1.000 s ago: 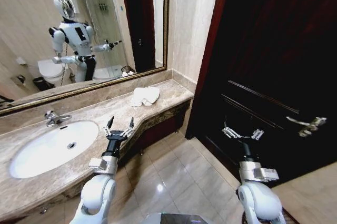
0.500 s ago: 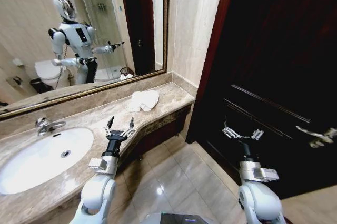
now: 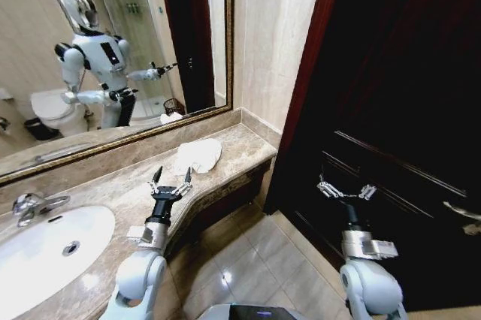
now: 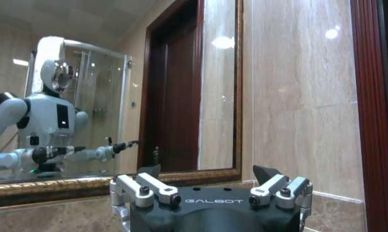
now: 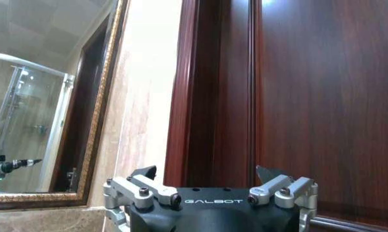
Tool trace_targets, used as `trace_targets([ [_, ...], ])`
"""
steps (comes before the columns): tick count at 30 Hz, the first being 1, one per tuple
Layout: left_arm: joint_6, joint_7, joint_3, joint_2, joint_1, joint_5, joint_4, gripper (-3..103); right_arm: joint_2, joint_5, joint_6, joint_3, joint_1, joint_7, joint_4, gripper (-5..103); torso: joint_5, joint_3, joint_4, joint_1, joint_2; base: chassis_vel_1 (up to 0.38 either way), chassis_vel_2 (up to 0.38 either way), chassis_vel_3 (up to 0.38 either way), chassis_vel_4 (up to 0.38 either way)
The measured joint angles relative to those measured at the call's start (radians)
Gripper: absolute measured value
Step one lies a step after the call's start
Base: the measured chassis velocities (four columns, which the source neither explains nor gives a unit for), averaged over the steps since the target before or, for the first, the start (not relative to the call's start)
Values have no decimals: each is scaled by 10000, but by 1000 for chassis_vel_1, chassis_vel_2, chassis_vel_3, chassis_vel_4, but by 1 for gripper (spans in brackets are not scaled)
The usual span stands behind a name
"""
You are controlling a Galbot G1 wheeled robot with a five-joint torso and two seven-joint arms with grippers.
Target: Discard the used towel into the hamper.
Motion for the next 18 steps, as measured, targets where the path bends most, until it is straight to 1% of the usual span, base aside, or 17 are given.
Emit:
trace_targets([
  [4, 0, 0, 0, 0, 0, 0, 0, 97, 0, 0, 0, 0, 0, 0, 0, 100, 1, 1, 0, 1, 0, 40, -15, -19, 21],
  [7, 0, -41, 2, -8, 3, 60, 0, 97, -4, -227, -17, -147, -40, 180, 24, 100, 1, 1, -2, 6, 0, 0, 0, 0, 0],
  [8, 0, -159, 1, -26, 17, 204, 10, 97, -8, -343, -72, -225, -85, 282, 70, 100, 5, 3, -2, 9, -1, 0, 0, 0, 0],
  [9, 38, -707, 1, -145, 118, 861, 107, 94, -34, -410, -252, -288, -136, 439, 208, 100, -4, 3, 0, 12, -2, 0, 0, 0, 0],
  [10, 150, -872, -8, -178, 153, 935, 61, 98, -48, -366, -333, -310, -143, 515, 266, 100, -3, 4, -1, 12, -3, 0, 0, 0, 0],
  [13, 226, -942, -46, -192, 153, 900, -31, 100, -64, -293, -404, -317, -142, 552, 320, 100, 3, 3, 1, 12, -2, 0, 0, 0, 0],
  [14, 167, -932, -108, -185, 129, 759, -41, 100, -77, -241, -422, -313, -144, 537, 372, 100, 3, 3, 0, 11, -2, 0, 0, 0, 0],
  [18, 149, -871, -184, -149, 148, 615, -103, 100, -89, -155, -511, -325, -216, 342, 658, 100, 1, 3, -1, 11, -2, 0, 0, 0, 0],
])
